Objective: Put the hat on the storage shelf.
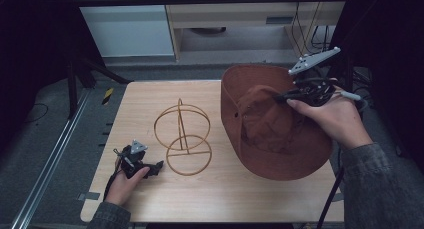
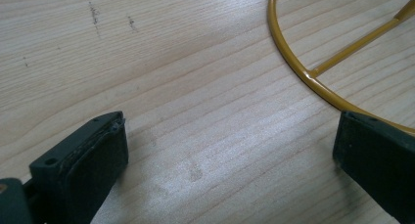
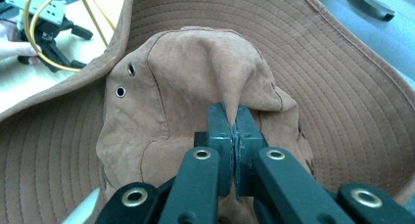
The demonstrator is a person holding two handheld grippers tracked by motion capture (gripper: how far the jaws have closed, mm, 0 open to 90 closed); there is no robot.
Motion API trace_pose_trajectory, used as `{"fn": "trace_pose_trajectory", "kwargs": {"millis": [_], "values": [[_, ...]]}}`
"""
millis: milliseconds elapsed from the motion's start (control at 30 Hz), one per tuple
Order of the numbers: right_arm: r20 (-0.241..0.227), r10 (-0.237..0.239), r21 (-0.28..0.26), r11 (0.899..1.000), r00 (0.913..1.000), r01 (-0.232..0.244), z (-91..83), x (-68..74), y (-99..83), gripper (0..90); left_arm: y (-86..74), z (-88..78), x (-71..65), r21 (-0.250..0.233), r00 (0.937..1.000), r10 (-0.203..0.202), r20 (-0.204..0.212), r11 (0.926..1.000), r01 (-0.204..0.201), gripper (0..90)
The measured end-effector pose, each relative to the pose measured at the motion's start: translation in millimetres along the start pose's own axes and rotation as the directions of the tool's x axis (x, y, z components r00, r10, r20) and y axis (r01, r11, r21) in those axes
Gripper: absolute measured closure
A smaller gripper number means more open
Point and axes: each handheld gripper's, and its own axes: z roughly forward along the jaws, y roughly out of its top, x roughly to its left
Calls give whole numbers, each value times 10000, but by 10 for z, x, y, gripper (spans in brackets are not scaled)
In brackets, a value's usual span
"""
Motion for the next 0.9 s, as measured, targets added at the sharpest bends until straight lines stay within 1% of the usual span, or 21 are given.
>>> {"fn": "trace_pose_trajectory", "kwargs": {"millis": [200, 333, 567, 667, 900], "values": [[15, -68, -62, 10000, 10000, 68, -46, 23, 67, 893, 0, 0, 0, -1, 10000, 1, 1, 10000, -1, 0], [-5, -122, -238, 9996, 9999, 122, -67, 51, 127, 892, 0, 0, 0, -4, 10000, -3, 0, 10000, 3, 0], [-102, -258, -426, 9988, 9996, 254, -54, 106, 184, 893, 0, -1, 0, 4, 10000, 0, 3, 10000, 0, 0], [-211, -284, -476, 9985, 9994, 274, -47, 131, 221, 893, 1, -2, 0, 27, 10000, 3, 5, 10000, -3, 0], [-251, -459, -662, 9968, 9986, 441, -65, 207, 334, 892, 1, -2, 0, 27, 10000, -1, 6, 10000, 1, 0]]}}
